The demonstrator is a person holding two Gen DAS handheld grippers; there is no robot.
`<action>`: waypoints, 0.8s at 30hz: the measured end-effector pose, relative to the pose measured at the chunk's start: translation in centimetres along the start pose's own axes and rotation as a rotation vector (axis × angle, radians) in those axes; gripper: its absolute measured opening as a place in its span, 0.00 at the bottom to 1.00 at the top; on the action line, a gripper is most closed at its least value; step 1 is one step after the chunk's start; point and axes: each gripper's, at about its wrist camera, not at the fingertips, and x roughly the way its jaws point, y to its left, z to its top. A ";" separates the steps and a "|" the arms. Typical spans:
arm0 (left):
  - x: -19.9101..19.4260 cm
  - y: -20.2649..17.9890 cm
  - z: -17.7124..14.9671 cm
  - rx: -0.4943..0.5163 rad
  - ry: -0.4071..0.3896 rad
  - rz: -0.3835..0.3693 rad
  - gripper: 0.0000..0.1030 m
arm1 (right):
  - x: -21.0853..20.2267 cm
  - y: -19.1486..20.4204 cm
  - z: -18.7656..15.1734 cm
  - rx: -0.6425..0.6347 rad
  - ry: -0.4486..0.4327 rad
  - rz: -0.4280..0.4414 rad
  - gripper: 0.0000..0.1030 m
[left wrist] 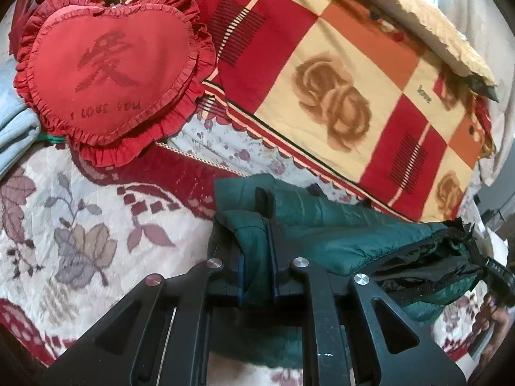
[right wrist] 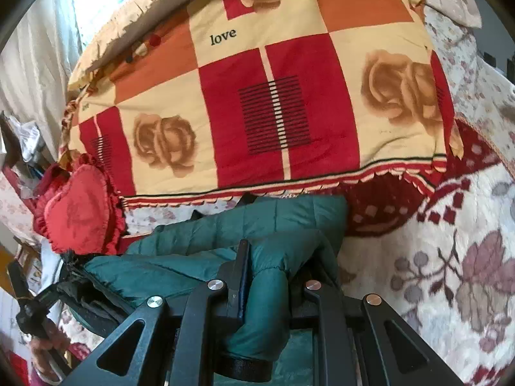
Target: Fold large clothes
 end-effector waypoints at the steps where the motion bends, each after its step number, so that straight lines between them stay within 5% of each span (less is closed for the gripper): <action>1: 0.6 -0.1 0.4 -0.002 0.001 0.005 0.11 | 0.6 -0.1 0.4 0.006 0.003 -0.003 0.15; 13: 7.9 -0.7 4.1 -0.038 0.051 0.062 0.11 | 7.0 -1.8 3.5 0.087 0.038 -0.039 0.15; 24: 13.0 0.1 3.5 -0.078 0.085 0.103 0.13 | 13.0 -3.0 3.4 0.127 0.073 -0.091 0.15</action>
